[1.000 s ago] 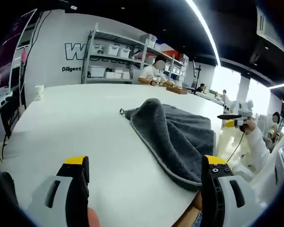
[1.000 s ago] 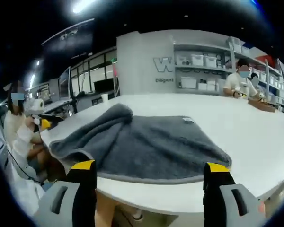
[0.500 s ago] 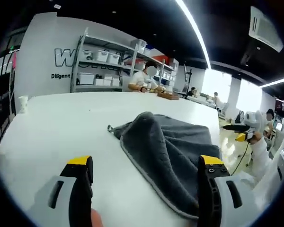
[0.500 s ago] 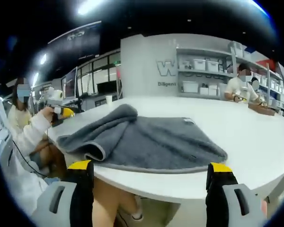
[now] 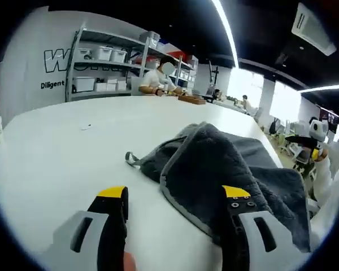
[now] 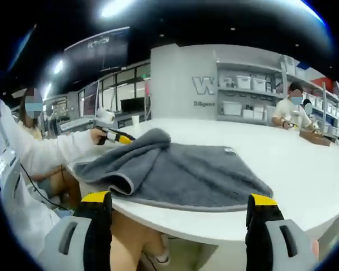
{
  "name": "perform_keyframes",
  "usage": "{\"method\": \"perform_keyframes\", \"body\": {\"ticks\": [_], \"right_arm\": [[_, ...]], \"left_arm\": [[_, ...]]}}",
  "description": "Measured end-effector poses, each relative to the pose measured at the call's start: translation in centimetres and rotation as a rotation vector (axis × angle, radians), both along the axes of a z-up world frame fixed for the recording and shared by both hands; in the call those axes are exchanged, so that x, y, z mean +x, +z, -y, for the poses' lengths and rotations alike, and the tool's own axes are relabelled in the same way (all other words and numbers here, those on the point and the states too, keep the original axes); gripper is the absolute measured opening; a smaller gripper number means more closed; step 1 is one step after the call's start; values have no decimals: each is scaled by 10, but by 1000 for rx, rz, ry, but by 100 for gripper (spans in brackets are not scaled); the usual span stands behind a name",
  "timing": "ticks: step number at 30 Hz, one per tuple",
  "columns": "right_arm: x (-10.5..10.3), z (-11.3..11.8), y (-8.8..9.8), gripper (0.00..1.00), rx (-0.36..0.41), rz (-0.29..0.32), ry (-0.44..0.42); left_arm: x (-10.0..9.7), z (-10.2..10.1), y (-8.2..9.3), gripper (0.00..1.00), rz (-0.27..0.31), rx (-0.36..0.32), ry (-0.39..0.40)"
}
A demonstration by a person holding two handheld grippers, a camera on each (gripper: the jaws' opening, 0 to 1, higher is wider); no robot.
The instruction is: Open the folded towel by lifting each exposed corner and separating the folded layers until the towel lies flat within the target outline without major curled edges
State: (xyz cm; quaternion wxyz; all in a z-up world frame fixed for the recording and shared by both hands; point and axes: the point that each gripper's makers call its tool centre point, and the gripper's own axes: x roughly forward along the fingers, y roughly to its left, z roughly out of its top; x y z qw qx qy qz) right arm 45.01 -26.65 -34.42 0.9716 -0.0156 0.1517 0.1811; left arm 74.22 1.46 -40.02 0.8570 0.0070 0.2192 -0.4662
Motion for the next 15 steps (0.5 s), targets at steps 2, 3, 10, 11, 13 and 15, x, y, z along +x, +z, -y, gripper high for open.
{"method": "perform_keyframes", "body": {"ticks": [2,3,10,11,13,15], "right_arm": [[0,-1,1,99,0,2,2],[0,-1,1,99,0,2,2],[1,-5,-1,99,8,0,10],[1,-5,-1,99,10,-1,10],[1,-4,-1,99,11,-2,9],[2,-4,-2,99,13,-4,8]], "left_arm": [[7,2,-5,52,11,24,20],[8,4,-7,51,14,29,20],[10,19,-14,38,-8,-10,-16],[10,21,-14,36,-16,-17,-15],[8,22,-13,34,-31,-29,-14],[7,24,-12,30,-35,-37,-17]]}}
